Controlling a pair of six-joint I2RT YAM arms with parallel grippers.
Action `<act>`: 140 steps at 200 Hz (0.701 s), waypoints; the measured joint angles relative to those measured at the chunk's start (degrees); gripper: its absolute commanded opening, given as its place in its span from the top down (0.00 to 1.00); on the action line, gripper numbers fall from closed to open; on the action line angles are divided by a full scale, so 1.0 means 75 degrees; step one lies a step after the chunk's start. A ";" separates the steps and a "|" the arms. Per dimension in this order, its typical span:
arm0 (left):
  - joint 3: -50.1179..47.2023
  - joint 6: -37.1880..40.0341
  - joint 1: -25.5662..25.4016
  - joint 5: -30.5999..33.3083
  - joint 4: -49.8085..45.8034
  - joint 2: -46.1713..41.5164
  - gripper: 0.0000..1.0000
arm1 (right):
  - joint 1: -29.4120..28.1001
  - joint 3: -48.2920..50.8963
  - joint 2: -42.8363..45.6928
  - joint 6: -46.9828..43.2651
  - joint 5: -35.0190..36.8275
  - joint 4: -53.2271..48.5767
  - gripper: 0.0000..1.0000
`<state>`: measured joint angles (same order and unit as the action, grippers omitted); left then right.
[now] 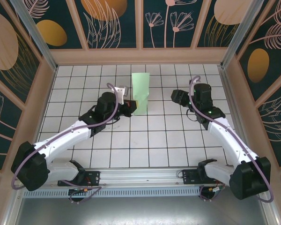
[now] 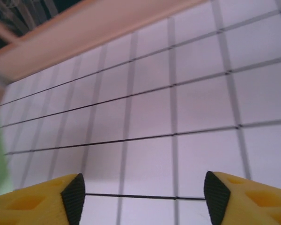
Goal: Fold a paper plane with a square sheet of paper (fold left side to right side)
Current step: Turn over the paper at the center of the table.
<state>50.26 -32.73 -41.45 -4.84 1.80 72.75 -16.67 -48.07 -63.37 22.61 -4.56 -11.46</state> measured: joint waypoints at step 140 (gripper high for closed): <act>0.3570 -0.1081 -0.1827 0.4567 -0.6706 0.4916 0.93 | 0.0207 0.0414 0.0530 0.0029 0.1868 -0.0874 0.21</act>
<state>77.03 -40.84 -55.16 29.41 -48.49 109.62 -15.11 -44.97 -59.40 22.83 9.45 -18.02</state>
